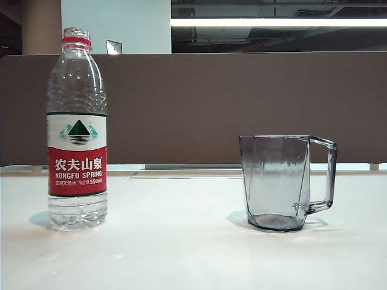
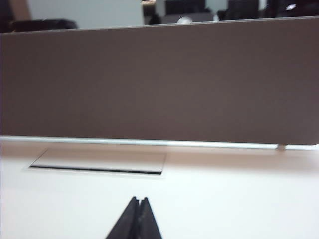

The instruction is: Pick up the mineral water bottle with the left hand on the table and pour water into the mug until it's half full.

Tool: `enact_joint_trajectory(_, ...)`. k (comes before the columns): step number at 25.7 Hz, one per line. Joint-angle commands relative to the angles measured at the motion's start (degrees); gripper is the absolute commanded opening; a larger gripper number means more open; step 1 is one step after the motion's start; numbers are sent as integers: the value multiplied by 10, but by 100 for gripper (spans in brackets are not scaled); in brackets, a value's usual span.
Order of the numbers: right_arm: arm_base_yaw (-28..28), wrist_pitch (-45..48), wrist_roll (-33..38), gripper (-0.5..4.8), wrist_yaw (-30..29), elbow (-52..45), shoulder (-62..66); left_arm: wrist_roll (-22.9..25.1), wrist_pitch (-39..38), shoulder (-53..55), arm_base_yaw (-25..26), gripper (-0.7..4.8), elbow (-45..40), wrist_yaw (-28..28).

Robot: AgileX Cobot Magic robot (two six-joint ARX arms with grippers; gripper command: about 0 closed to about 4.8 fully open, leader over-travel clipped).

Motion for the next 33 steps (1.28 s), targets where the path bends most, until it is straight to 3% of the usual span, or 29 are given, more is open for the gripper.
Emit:
enact_joint_trajectory(1, 37, -24, 2, -3, -15, 9, 7, 2, 8, 44, -60, -5, 24, -10)
enact_joint_trajectory(5, 129, -44, 2, -4, 34, 9, 7, 4, 15, 75, -153, -5, 27, -63)
enact_joint_trajectory(6, 174, -47, 2, -4, 72, 9, 7, 5, 11, 76, -178, -4, 27, -84)
enact_joint_trajectory(8, 216, -47, 2, -4, 104, 9, 7, 4, 5, 74, -193, 51, 27, -89)
enact_joint_trajectory(11, 274, -49, 2, -4, 142, 9, 7, 4, 3, 74, -199, 283, 27, -79)
enact_joint_trajectory(13, 301, -55, 2, -4, 161, 9, 7, 5, 2, 70, -198, 475, 27, -72)
enact_joint_trajectory(17, 347, -66, 2, -4, 205, 9, 7, 10, 1, 64, -199, 479, 27, -47)
enact_joint_trajectory(20, 369, -69, 2, -4, 206, 9, 7, 43, -26, 79, -199, 479, 26, 40)
enact_joint_trajectory(26, 400, -110, 2, -4, 203, 10, 7, 80, -21, 145, -199, 479, 18, 39)
enact_joint_trajectory(33, 414, -120, 2, -4, 204, 10, 7, 79, 61, 234, -198, 479, 18, 39)
